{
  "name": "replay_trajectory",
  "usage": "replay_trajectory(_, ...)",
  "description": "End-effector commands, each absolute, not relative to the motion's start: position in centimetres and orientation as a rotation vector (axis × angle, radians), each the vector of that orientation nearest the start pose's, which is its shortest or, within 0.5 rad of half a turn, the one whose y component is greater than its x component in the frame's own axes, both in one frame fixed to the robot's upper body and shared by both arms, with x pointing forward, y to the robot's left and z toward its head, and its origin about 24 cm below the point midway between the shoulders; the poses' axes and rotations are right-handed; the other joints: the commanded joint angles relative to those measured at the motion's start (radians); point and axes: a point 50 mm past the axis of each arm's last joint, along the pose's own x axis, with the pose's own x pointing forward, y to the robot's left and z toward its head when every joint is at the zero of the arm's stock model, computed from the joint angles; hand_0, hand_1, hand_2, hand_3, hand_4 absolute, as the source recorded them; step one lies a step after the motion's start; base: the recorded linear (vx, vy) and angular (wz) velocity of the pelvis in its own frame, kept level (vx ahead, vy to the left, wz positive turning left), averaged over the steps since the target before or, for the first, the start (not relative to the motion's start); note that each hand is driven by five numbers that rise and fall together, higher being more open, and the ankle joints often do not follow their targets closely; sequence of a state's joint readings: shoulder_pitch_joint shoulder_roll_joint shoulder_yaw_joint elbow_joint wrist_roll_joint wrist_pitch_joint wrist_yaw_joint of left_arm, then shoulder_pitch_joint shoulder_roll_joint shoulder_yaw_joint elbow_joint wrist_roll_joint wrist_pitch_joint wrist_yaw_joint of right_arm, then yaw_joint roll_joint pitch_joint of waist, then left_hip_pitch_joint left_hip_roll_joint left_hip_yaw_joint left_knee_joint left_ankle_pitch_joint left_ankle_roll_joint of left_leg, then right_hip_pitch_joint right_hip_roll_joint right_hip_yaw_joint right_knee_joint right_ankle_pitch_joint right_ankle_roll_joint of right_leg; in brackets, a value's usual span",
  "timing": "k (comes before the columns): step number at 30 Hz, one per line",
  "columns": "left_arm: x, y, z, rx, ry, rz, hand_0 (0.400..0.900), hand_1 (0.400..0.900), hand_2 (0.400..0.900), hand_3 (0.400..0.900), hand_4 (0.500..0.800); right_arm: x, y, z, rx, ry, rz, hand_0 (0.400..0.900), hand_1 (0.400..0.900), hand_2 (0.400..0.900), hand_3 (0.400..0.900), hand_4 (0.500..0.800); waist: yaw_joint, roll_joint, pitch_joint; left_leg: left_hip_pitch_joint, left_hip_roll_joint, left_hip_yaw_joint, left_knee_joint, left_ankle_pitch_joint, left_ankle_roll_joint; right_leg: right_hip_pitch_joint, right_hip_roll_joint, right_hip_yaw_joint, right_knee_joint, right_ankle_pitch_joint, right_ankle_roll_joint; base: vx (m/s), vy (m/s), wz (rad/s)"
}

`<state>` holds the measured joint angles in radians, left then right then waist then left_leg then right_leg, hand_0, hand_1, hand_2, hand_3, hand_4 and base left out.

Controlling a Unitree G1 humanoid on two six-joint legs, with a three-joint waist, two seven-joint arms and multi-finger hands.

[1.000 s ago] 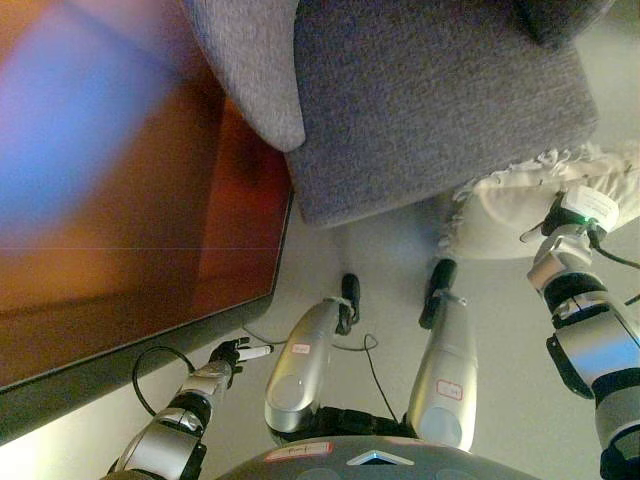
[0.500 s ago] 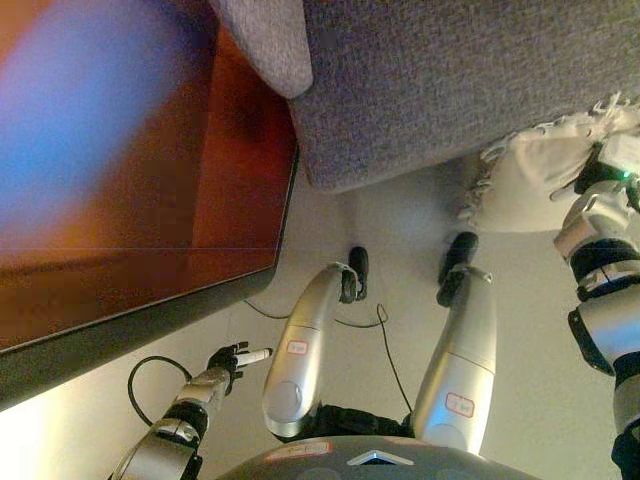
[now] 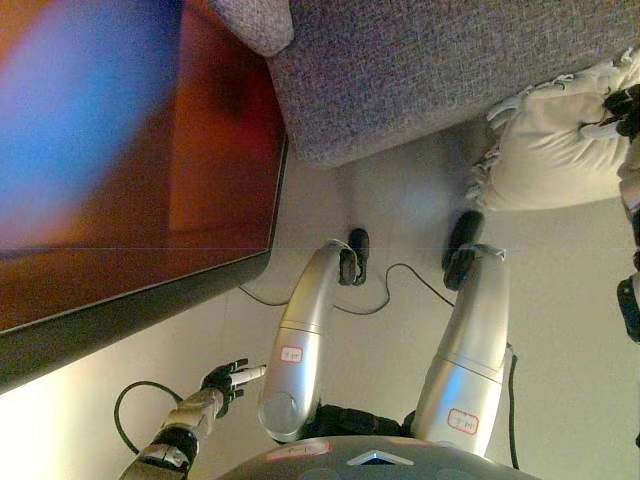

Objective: Pick up the pillow and put it on the sofa.

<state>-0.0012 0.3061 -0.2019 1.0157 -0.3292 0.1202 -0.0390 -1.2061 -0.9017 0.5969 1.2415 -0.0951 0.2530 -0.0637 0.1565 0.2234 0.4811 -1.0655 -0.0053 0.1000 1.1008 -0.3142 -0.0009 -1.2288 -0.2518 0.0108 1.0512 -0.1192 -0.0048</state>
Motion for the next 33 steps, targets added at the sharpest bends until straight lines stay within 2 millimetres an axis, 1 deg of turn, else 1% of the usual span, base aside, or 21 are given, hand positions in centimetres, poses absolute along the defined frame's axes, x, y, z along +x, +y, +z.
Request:
replay_trajectory(1, 5.6, 28.1, -15.0, 0.120, 1.316, 0.223, 0.900, 0.900, 0.900, 0.900, 0.800, 37.3, -35.3, 28.0, -1.082, 0.222, -0.537, 0.400, 0.400, 0.400, 0.400, 0.500, 0.020, 0.092, 0.027, 0.014, 0.001, -0.014, 0.003, 0.009, 0.018, 0.079, -0.030, 0.036, 0.082, -0.149, -0.002, -0.02, 0.020, 0.04)
replay_trajectory(5, 5.6, 28.2, -14.8, 0.104, 1.312, 0.199, 0.900, 0.900, 0.900, 0.900, 0.800, 36.7, -36.2, 28.7, -1.097, 0.223, -0.581, 0.400, 0.400, 0.400, 0.400, 0.500, 0.018, 0.101, 0.021, 0.004, 0.004, -0.011, 0.014, 0.010, 0.010, 0.064, -0.025, 0.043, 0.096, -0.150, -0.002, -0.03, 0.032, 0.03)
replay_trajectory(9, 5.2, 28.4, -14.8, 0.087, 1.315, 0.197, 0.900, 0.900, 0.900, 0.900, 0.800, 36.3, -36.7, 28.7, -1.115, 0.231, -0.594, 0.400, 0.400, 0.400, 0.400, 0.500, 0.013, 0.103, 0.022, 0.020, 0.012, -0.008, 0.001, 0.013, 0.004, 0.077, -0.025, 0.042, 0.083, -0.148, -0.001, -0.01, 0.003, 0.00)
replay_trajectory(12, 5.0, 28.7, -14.7, 0.077, 1.311, 0.212, 0.900, 0.900, 0.900, 0.900, 0.800, 36.2, -37.0, 28.2, -1.126, 0.231, -0.596, 0.400, 0.400, 0.400, 0.400, 0.500, 0.012, 0.101, 0.020, 0.046, 0.021, -0.006, -0.019, 0.016, -0.002, 0.103, -0.027, 0.036, 0.062, -0.144, 0.002, -0.01, -0.001, -0.01)
replay_trajectory(17, 5.4, 29.3, -14.4, 0.084, 1.289, 0.210, 0.900, 0.900, 0.900, 0.900, 0.800, 36.2, -37.1, 26.6, -1.136, 0.249, -0.567, 0.400, 0.400, 0.400, 0.400, 0.500, 0.017, 0.083, 0.004, 0.119, 0.037, -0.001, -0.074, 0.024, -0.013, 0.180, -0.037, 0.014, 0.000, -0.130, 0.012, 0.00, -0.022, -0.02)
replay_trajectory(21, 6.6, 29.2, -14.2, 0.087, 1.267, 0.204, 0.900, 0.900, 0.900, 0.900, 0.800, 36.3, -37.0, 24.6, -1.095, 0.260, -0.524, 0.400, 0.400, 0.400, 0.400, 0.500, 0.019, 0.058, -0.012, 0.219, 0.042, 0.007, -0.160, 0.050, -0.022, 0.281, -0.046, -0.022, -0.090, -0.107, 0.027, 0.00, -0.029, -0.04)
replay_trajectory(23, 6.7, 29.2, -14.2, 0.089, 1.271, 0.203, 0.900, 0.900, 0.900, 0.900, 0.800, 36.3, -37.0, 23.2, -1.081, 0.266, -0.492, 0.400, 0.400, 0.400, 0.400, 0.500, 0.019, 0.042, -0.023, 0.269, 0.044, 0.008, -0.206, 0.061, -0.025, 0.334, -0.051, -0.039, -0.134, -0.095, 0.035, 0.05, -0.035, -0.05)
replay_trajectory(29, 7.4, 29.3, -14.2, 0.115, 1.282, 0.215, 0.900, 0.900, 0.900, 0.900, 0.800, 35.9, -36.4, 18.1, -1.035, 0.299, -0.384, 0.400, 0.400, 0.400, 0.400, 0.500, 0.020, -0.022, -0.071, 0.437, 0.041, 0.007, -0.340, 0.092, -0.034, 0.525, -0.064, -0.090, -0.281, -0.059, 0.058, 0.13, -0.047, -0.02)
replay_trajectory(31, 7.7, 29.3, -14.2, 0.119, 1.289, 0.224, 0.900, 0.900, 0.900, 0.900, 0.800, 35.4, -36.0, 15.6, -1.014, 0.320, -0.339, 0.400, 0.400, 0.400, 0.400, 0.500, 0.018, -0.051, -0.094, 0.511, 0.037, 0.005, -0.395, 0.099, -0.034, 0.613, -0.072, -0.116, -0.351, -0.043, 0.067, 0.18, -0.056, -0.03)
replay_trajectory(33, 7.9, 29.4, -14.2, 0.121, 1.296, 0.232, 0.900, 0.900, 0.900, 0.900, 0.800, 35.0, -35.7, 14.2, -1.002, 0.331, -0.311, 0.400, 0.400, 0.400, 0.400, 0.500, 0.016, -0.069, -0.107, 0.555, 0.035, 0.003, -0.427, 0.101, -0.033, 0.666, -0.075, -0.128, -0.391, -0.033, 0.073, 0.17, -0.054, -0.04)
